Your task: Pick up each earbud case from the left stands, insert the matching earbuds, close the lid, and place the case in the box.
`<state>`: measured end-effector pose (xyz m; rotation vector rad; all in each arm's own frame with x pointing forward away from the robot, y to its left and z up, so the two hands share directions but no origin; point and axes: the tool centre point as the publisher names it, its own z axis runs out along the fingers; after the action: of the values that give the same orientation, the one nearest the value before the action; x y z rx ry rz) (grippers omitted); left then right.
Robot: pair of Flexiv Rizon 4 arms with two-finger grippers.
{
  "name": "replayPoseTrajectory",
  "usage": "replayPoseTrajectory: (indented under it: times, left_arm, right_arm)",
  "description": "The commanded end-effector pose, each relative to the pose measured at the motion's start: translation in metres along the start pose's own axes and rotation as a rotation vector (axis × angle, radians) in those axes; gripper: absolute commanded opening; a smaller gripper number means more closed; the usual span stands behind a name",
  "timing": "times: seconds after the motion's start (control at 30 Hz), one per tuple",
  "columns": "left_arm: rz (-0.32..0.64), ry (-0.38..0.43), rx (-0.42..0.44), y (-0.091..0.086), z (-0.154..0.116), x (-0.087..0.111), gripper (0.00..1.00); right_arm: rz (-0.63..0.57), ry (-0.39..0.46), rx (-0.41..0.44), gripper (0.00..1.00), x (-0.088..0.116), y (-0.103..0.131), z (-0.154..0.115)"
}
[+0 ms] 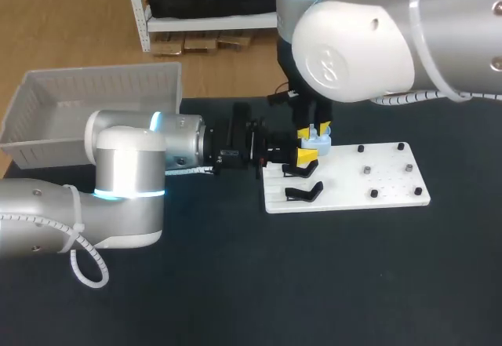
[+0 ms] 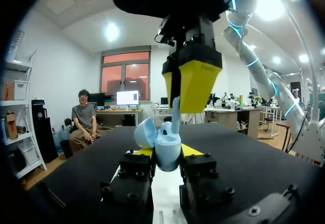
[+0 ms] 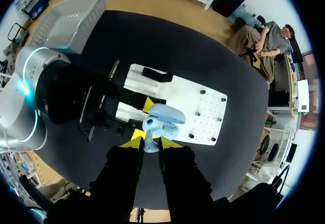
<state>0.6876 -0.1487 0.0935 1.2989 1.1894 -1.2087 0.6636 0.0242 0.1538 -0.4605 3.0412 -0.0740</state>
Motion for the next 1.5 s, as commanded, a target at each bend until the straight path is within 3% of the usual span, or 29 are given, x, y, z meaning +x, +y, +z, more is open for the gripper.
replayPoseTrajectory:
  times: [0.03,1.5]
  left_arm:
    - [0.004,-0.003,-0.007,-0.002,0.000,0.001,0.00]
    - [0.004,-0.003,-0.007,-0.002,0.000,0.001,0.00]
  right_arm:
    - [-0.002,-0.002,0.001,0.00,-0.001,0.000,0.001]
    - [0.002,0.017,0.009,0.00,-0.010,-0.001,0.011]
